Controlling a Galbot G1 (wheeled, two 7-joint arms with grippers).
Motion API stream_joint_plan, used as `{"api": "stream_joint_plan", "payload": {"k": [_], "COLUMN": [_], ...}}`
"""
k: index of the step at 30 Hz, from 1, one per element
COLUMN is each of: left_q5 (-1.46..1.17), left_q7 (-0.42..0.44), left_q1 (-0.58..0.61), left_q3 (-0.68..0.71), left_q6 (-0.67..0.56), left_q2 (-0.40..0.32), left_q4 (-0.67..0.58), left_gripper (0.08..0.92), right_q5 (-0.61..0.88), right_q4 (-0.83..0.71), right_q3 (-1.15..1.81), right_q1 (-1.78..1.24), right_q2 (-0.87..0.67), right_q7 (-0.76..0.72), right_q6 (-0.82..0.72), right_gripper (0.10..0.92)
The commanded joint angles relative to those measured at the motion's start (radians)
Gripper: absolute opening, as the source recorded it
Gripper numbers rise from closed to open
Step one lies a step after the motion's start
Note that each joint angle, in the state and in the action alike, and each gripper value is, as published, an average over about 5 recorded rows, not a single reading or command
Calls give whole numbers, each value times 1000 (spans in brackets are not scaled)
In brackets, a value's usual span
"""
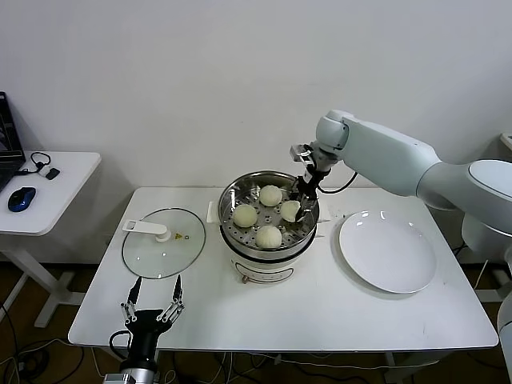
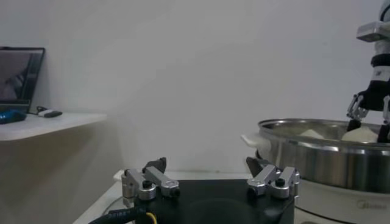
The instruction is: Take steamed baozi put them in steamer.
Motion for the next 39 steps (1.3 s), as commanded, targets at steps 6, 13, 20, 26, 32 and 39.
{"api": "stream_joint_plan", "payload": {"k": [6,13,20,26,32,39], "left_q5": [1,2,3,4,4,7], "left_q7": [0,0,-1,-1,-1,1], "left_q1": [0,1,2,-6,-11,-26], "left_q3": [0,0,-1,-4,-8,-15], "left_q6": [1,1,2,9,13,26], "left_q2": [0,-1,-1,5,9,16], "left_q4": [1,1,-2,-7,-10,-13], "left_gripper": [823,823,823,823,823,823], "right_q5": [-37,-30,7,39,62,16], "right_q4": [-1,9,22,62,94,215], "right_q3": [8,14,33,71,204,419], "right_q1": [-13,-7,10,43,18,-92], "right_q2": [8,5,-4,-49,-134,-279], "right_q7": [-2,-6,-11,-2,85,204], "right_q6": [8,8,4,7,37,120], "right_gripper": [608,787,822,823,823,823]}}
